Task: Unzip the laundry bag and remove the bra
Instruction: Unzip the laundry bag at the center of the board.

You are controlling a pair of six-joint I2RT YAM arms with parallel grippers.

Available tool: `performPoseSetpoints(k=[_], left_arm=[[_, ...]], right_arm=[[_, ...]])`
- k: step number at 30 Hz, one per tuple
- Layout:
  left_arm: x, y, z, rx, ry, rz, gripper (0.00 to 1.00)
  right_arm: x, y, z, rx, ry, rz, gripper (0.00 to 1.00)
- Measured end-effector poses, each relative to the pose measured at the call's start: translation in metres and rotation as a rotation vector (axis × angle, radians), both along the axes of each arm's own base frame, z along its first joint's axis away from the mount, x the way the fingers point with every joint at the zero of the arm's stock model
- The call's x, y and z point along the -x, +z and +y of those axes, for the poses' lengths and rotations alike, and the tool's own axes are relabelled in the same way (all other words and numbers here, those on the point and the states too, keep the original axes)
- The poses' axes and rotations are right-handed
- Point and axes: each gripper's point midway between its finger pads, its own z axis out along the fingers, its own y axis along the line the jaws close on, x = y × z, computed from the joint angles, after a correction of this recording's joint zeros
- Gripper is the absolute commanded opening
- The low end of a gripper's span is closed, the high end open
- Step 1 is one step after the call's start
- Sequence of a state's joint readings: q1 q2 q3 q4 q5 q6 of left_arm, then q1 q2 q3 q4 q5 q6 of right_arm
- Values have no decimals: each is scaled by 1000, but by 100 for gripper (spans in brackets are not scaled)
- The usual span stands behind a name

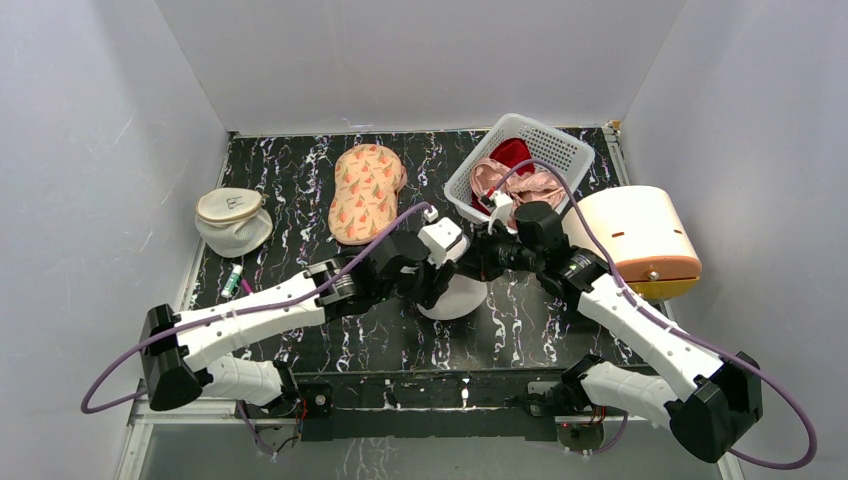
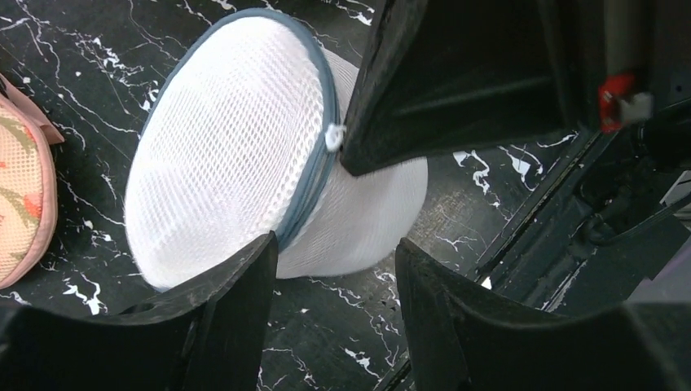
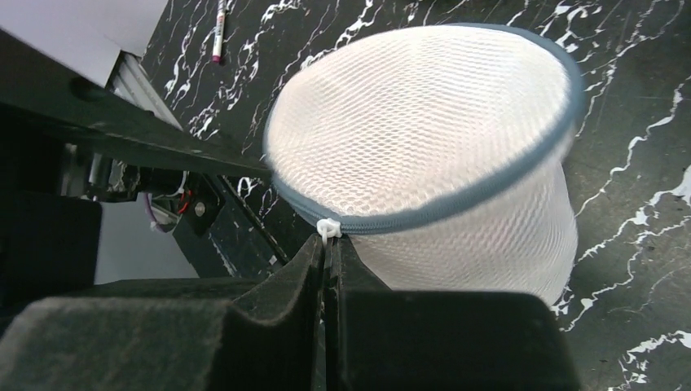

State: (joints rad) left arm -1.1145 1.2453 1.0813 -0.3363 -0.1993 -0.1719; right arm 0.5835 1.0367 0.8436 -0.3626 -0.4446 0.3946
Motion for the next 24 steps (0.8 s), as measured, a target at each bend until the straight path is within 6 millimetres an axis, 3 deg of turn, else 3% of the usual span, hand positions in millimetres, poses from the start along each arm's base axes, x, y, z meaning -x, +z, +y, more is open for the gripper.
performPoseSetpoints(k=[9, 16, 20, 24], left_arm=[[-5, -19, -7, -55, 8, 21, 38], [-7, -17, -4, -70, 8, 4, 54], [-7, -10, -1, -70, -2, -19, 61], [-7, 1, 3, -57, -20, -52, 74]], right_arm=[[12, -2, 10, -1, 51, 11, 0], [13, -2, 11, -3, 55, 13, 0], [13, -2, 11, -3, 56, 13, 0], [13, -2, 11, -3, 57, 13, 0]])
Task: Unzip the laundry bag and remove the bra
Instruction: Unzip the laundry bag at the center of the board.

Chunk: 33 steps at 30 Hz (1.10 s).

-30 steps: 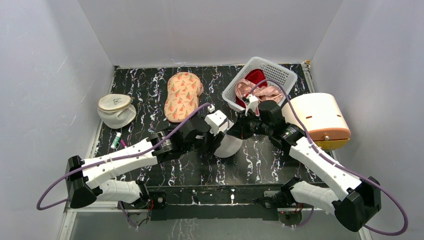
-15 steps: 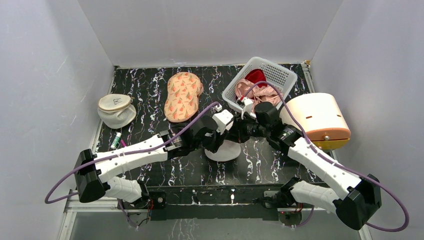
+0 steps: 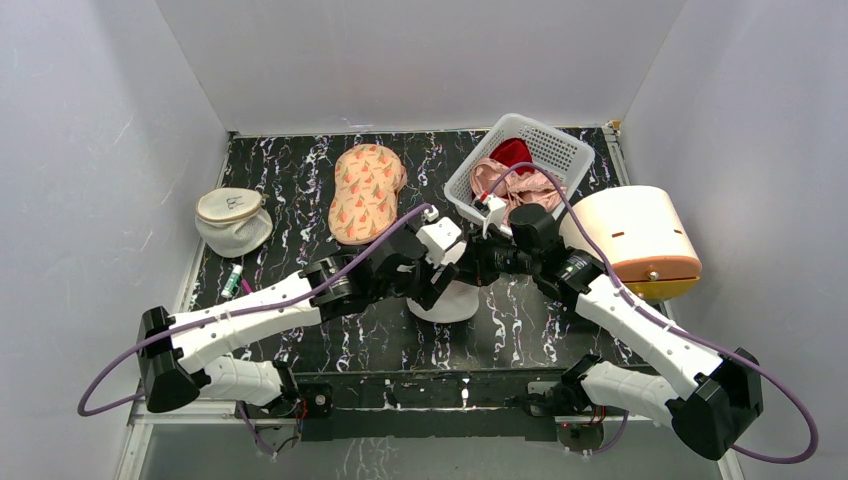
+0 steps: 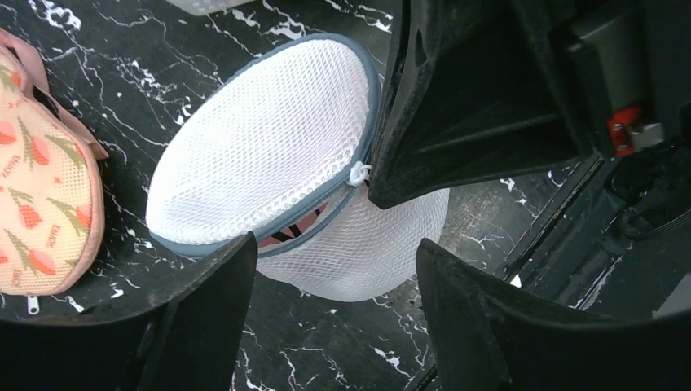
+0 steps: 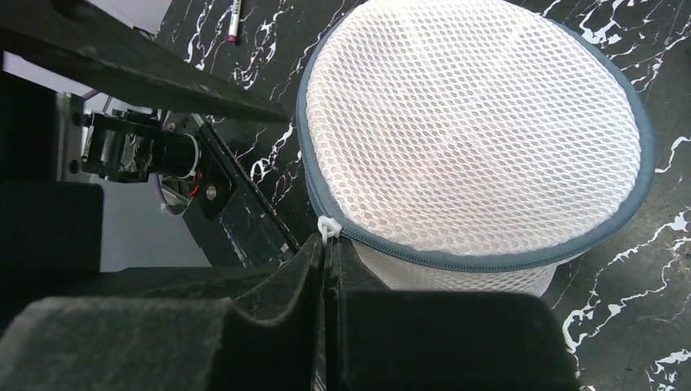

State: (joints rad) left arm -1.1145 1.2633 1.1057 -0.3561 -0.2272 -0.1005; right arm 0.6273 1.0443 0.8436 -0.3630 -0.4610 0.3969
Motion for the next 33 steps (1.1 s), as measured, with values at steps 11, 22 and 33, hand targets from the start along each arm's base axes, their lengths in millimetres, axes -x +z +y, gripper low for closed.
performPoseSetpoints(k=[11, 22, 33], left_arm=[[11, 16, -4, 50, -271, -68, 84], [-14, -13, -2, 59, -316, 25, 48], [-3, -19, -1, 72, -337, 73, 8]], right_arm=[[1, 0, -1, 2, 5, -2, 0], [4, 5, -2, -9, 8, -12, 0], [4, 2, -2, -3, 4, -7, 0]])
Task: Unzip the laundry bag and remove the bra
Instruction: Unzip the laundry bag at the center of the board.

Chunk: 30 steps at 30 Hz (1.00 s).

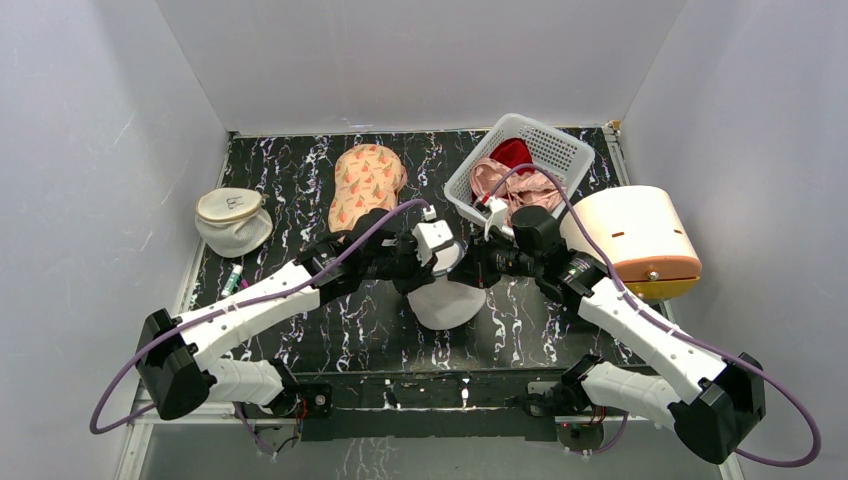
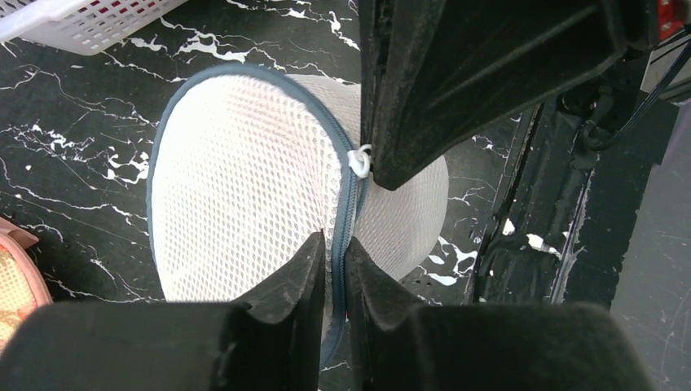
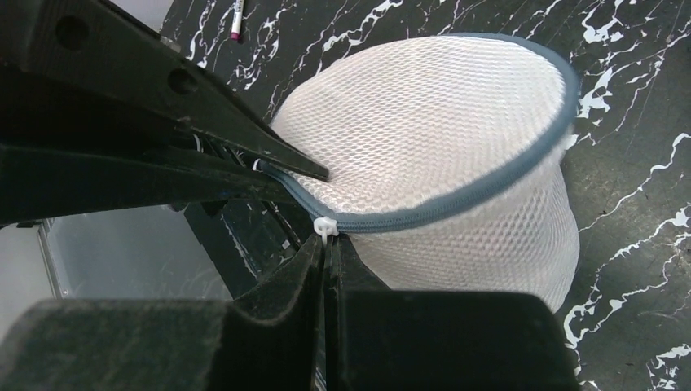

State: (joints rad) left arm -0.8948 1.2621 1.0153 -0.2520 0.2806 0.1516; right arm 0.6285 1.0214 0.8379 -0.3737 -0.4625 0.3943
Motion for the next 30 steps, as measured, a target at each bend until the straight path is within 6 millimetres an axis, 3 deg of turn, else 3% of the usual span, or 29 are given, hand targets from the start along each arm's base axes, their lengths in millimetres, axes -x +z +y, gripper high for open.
performPoseSetpoints(k=[3, 14, 26, 30], left_arm=[[2, 0, 3, -7, 0, 5, 0], [8, 3, 16, -41, -9, -15, 0], [5, 21, 32, -41, 30, -91, 0], [3, 26, 35, -31, 59, -105, 0]], right_arm=[[-1, -1, -1, 4, -6, 0, 0], [-9, -5, -5, 16, -71, 5, 0], [-46, -26, -33, 32, -225, 111, 0], [-46, -31, -34, 25, -207, 142, 0]])
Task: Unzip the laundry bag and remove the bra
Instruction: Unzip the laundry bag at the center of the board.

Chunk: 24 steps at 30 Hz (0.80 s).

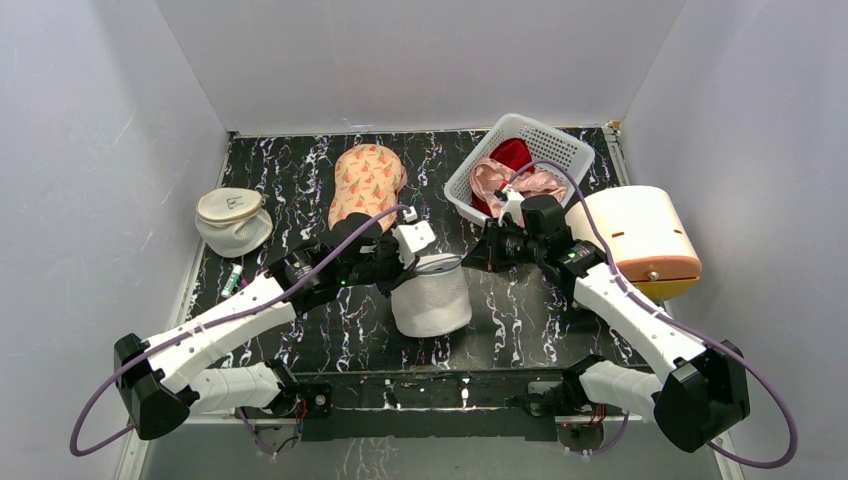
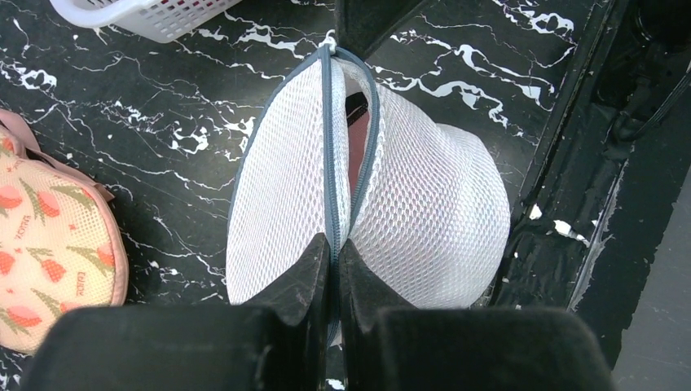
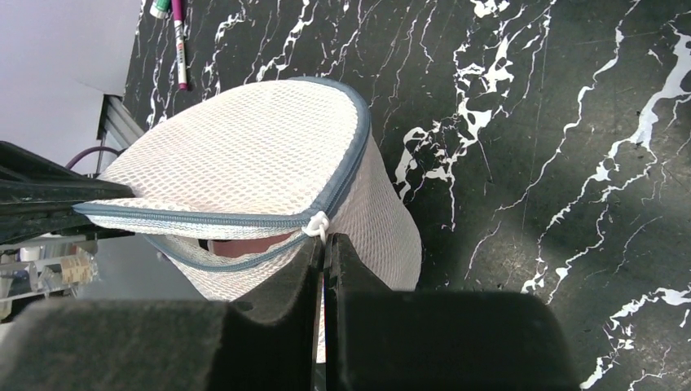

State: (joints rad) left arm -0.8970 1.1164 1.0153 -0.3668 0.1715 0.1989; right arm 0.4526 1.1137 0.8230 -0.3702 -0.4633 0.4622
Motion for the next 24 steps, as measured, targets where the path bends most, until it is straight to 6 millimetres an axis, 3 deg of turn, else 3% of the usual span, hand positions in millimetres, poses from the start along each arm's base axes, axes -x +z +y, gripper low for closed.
performPoseSetpoints(k=[6, 14, 24], left_arm=[[0, -3, 2, 9, 53, 40, 6], [6, -17, -8, 26, 76, 152, 47], [7, -25, -15, 31, 96, 213, 54]], right_arm=[[6, 4, 3, -41, 57, -1, 0], [25, -5, 18, -97, 119, 49, 0], [33, 10, 31, -141, 154, 20, 0]])
